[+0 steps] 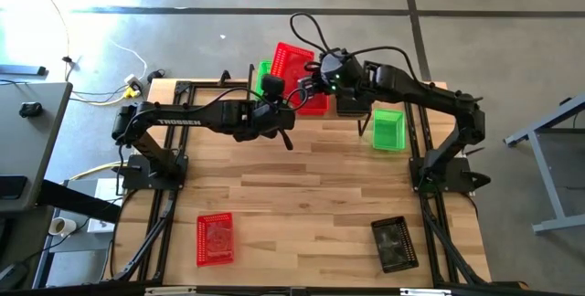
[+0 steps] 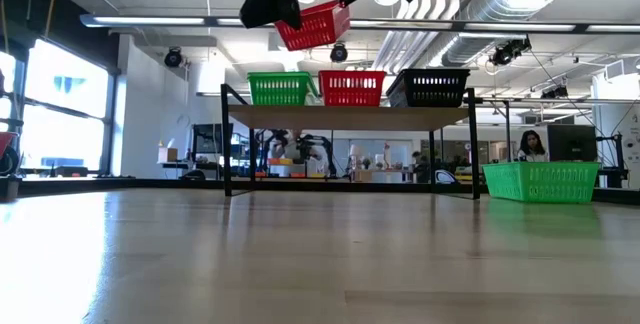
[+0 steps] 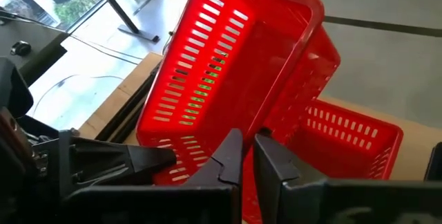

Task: Stack baskets on shelf by color
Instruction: Stack the top red bin on top of the red bin on the shelf

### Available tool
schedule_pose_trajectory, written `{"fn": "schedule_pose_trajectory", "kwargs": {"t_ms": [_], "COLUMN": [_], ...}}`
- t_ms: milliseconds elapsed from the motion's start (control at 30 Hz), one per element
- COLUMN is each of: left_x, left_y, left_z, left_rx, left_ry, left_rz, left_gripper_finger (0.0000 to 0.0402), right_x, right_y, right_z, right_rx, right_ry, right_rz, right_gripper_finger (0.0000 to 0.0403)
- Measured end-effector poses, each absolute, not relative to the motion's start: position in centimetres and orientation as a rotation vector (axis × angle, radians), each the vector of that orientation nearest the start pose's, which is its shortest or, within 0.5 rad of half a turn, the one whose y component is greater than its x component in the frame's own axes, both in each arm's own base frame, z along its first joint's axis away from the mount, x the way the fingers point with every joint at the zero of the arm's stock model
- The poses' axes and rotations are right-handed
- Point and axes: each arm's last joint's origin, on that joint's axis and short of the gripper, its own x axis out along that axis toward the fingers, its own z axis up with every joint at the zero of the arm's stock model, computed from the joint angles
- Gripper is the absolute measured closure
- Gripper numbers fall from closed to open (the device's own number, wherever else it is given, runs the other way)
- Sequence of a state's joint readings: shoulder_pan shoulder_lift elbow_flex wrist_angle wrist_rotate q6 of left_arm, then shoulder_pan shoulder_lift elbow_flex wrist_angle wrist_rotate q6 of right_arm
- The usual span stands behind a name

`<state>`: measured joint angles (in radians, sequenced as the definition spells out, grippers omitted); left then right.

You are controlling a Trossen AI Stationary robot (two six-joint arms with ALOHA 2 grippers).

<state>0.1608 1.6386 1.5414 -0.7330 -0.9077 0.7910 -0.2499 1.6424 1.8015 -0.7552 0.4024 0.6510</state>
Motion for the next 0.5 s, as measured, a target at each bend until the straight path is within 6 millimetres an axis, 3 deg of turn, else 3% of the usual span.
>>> {"fn": "schedule_pose_trajectory", "kwargs": {"t_ms": [167,500], "left_x": [33.7,34.0], "left_y": [7.8,7.6], "left_z": [34.0,34.2], "left_rx": [1.003,1.018], "left_ry": [1.193,1.168], "left_rz": [0.641,0.662], "left_gripper_finger": [0.0395,0.0395], "right_x": [33.6,33.0], "right_y": [-10.0,-11.2], "right_z": [41.3,41.0], "right_rx": [0.575,0.667], "right_ry": [0.366,0.354], "right_rz": [-0.799,-0.86], "right_gripper_finger": [0.0386,0.0306]}}
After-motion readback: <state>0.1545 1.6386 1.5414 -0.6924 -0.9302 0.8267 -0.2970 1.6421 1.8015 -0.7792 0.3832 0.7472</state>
